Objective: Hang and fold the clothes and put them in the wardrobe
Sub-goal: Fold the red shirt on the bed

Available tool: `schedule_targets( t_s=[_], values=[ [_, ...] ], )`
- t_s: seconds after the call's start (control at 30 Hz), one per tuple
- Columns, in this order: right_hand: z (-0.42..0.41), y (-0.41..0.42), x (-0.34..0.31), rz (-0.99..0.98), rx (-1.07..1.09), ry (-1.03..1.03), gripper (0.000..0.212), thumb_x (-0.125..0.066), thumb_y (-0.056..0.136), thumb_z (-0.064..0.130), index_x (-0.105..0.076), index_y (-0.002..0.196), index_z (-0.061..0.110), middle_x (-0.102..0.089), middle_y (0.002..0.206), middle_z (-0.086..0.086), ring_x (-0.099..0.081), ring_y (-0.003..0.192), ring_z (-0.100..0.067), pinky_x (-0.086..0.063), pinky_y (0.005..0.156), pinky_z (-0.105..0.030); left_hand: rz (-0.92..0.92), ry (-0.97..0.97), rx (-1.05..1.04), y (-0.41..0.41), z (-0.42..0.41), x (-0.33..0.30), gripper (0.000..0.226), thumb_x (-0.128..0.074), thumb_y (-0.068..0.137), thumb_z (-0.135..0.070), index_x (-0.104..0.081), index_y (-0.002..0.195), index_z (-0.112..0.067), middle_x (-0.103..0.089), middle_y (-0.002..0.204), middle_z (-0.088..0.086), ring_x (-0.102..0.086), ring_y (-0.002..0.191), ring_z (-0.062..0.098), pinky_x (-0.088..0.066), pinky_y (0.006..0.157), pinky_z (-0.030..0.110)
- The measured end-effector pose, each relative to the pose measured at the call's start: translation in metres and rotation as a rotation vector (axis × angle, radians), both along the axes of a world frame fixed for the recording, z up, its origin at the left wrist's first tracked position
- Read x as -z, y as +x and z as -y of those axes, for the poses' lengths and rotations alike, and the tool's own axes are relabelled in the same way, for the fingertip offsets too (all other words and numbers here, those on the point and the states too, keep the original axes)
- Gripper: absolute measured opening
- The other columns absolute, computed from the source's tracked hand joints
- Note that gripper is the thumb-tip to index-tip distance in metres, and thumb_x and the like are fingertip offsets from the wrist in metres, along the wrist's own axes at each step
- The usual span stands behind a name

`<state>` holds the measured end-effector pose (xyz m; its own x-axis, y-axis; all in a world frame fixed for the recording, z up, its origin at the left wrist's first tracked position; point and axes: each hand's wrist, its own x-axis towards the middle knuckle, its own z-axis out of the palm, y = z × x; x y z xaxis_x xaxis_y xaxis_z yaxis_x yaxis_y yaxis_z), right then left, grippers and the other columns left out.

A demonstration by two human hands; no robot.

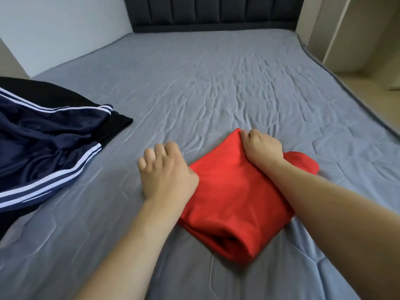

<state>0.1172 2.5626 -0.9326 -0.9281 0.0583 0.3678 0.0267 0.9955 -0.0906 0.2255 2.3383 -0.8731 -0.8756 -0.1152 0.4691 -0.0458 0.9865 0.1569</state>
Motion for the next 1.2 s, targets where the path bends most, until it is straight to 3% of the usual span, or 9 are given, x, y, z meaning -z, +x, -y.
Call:
schedule_targets(
  t_s=[0.13, 0.27, 0.4, 0.67, 0.8, 0.9, 0.97, 1.03, 1.2],
  values=[
    [0.001, -0.007, 0.003, 0.044, 0.041, -0.101, 0.050, -0.026, 0.103, 0.043, -0.057, 0.097, 0.004, -0.066, 0.099, -0.019, -0.063, 0.093, -0.038, -0.046, 0.076, -0.043, 0.077, 0.454, 0.372, 0.016, -0.034, -0.023, 0.027, -0.054, 0.083, -0.044, -0.043, 0.093, -0.021, -0.056, 0.094, 0.000, -0.056, 0.093, 0.028, -0.037, 0.074, 0.033],
    [-0.006, -0.011, 0.004, 0.081, 0.024, -0.232, 0.054, -0.027, 0.100, 0.052, -0.056, 0.095, 0.006, -0.065, 0.107, -0.018, -0.060, 0.101, -0.037, -0.044, 0.084, -0.044, 0.736, -0.038, 0.308, 0.037, -0.044, 0.008, 0.098, -0.046, 0.064, -0.091, -0.028, 0.138, -0.029, -0.028, 0.140, 0.000, -0.030, 0.129, 0.027, -0.035, 0.104, 0.049],
    [-0.008, -0.013, 0.005, 0.093, 0.028, -0.279, 0.055, -0.026, 0.098, 0.056, -0.055, 0.093, 0.009, -0.065, 0.109, -0.016, -0.060, 0.102, -0.035, -0.043, 0.082, -0.042, 1.032, -0.078, 0.344, 0.045, -0.029, 0.021, 0.147, -0.044, 0.033, -0.103, 0.030, 0.144, -0.043, 0.032, 0.156, -0.008, 0.023, 0.147, 0.021, 0.004, 0.114, 0.058],
    [-0.022, -0.004, -0.024, 0.438, -0.034, -0.539, 0.082, -0.034, 0.087, 0.074, -0.049, 0.132, 0.007, -0.051, 0.138, -0.017, -0.050, 0.124, -0.032, -0.038, 0.092, -0.036, 1.168, -0.308, 0.350, 0.063, -0.034, 0.020, 0.159, -0.060, 0.035, -0.096, 0.053, 0.127, -0.031, 0.063, 0.131, -0.003, 0.045, 0.134, 0.022, 0.018, 0.108, 0.062],
    [-0.021, 0.015, -0.021, 0.351, -0.036, -0.302, 0.068, -0.034, 0.095, 0.063, -0.051, 0.124, 0.004, -0.056, 0.130, -0.020, -0.053, 0.119, -0.035, -0.041, 0.091, -0.040, 1.225, -0.367, 0.381, 0.069, -0.033, 0.016, 0.160, -0.064, 0.038, -0.093, 0.051, 0.128, -0.029, 0.064, 0.129, 0.002, 0.049, 0.130, 0.022, 0.016, 0.109, 0.066],
    [-0.012, 0.030, -0.007, 0.119, 0.003, -0.265, 0.058, -0.033, 0.098, 0.056, -0.053, 0.107, 0.003, -0.063, 0.113, -0.020, -0.059, 0.106, -0.037, -0.043, 0.084, -0.043, 1.311, -0.343, 0.423, 0.053, -0.028, -0.002, 0.150, -0.044, 0.033, -0.104, 0.039, 0.139, -0.037, 0.054, 0.142, -0.002, 0.037, 0.140, 0.021, 0.011, 0.116, 0.056],
    [-0.009, 0.032, -0.003, 0.055, 0.013, -0.262, 0.054, -0.034, 0.097, 0.058, -0.053, 0.099, 0.007, -0.065, 0.104, -0.017, -0.061, 0.099, -0.036, -0.042, 0.076, -0.041, 1.219, -0.068, 0.410, 0.031, -0.023, -0.022, 0.128, -0.022, 0.042, -0.106, 0.003, 0.152, -0.045, 0.015, 0.163, -0.005, 0.012, 0.150, 0.023, 0.002, 0.118, 0.045],
    [-0.012, 0.029, -0.004, 0.072, 0.018, -0.355, 0.053, -0.034, 0.093, 0.065, -0.049, 0.091, 0.014, -0.065, 0.099, -0.012, -0.060, 0.095, -0.034, -0.038, 0.071, -0.038, 0.794, 0.236, 0.268, 0.006, -0.016, -0.020, 0.105, -0.015, 0.064, -0.096, -0.034, 0.146, -0.033, -0.029, 0.153, 0.007, -0.020, 0.144, 0.030, -0.017, 0.115, 0.043],
    [-0.015, 0.019, -0.005, 0.095, -0.004, -0.478, 0.056, -0.038, 0.084, 0.076, -0.043, 0.072, 0.021, -0.055, 0.078, 0.006, -0.053, 0.080, -0.021, -0.036, 0.068, -0.036, 0.126, 0.127, 0.040, 0.009, -0.003, 0.054, 0.041, -0.043, 0.096, -0.049, -0.059, 0.096, -0.011, -0.064, 0.099, 0.016, -0.057, 0.098, 0.037, -0.042, 0.084, 0.044]
  ],
)
